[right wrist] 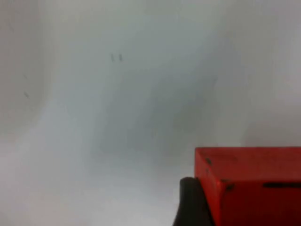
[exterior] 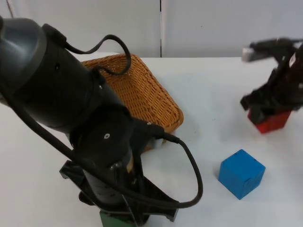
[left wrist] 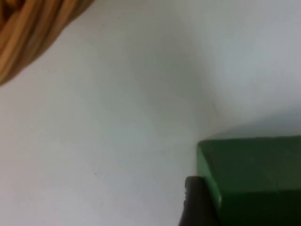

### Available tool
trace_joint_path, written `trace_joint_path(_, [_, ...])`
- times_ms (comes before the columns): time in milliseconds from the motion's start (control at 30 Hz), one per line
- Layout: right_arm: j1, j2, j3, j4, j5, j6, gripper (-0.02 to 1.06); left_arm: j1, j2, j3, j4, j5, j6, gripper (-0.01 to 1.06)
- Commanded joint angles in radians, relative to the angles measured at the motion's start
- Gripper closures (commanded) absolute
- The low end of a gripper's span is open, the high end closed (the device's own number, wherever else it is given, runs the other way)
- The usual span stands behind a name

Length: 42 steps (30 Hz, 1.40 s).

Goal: Pick up one cube with each hand and place exactly two cubes into the same basket, leaving the remaining cube outside.

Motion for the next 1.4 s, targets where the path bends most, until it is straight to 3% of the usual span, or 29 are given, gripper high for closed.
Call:
trace_joint_path(0, [-0.003,-0.066,-0.005,-0.005,0.003,-0.003,1.05,-0.006,-0.041,-0.003,-0.002,0.031,-0.009,1.05])
trace_joint_path(100, [-0.003,-0.146,-0.005,-0.005,0.015,-0.003,1.05,-0.006,-0.113,-0.003,0.010,0.093,0.015,1.05])
trace_joint_path(467, [-0.003,-0.343,-0.005,-0.005,0.107,-0.003,1.05,-0.006,-0.366,-0.003,0.046,0.117,0.056,1.05])
trace_joint_path(1200, [-0.003,-0.366,-0.005,-0.001,0.134,-0.003,1.05,0.000,-0.389,-0.003,0.054,0.152,0.139,1.05])
trace_joint_path(1367, [0.003,-0.366,-0.005,0.001,0.155,-0.022,1.05,0.073,-0.389,-0.003,0.050,0.143,0.184,1.05])
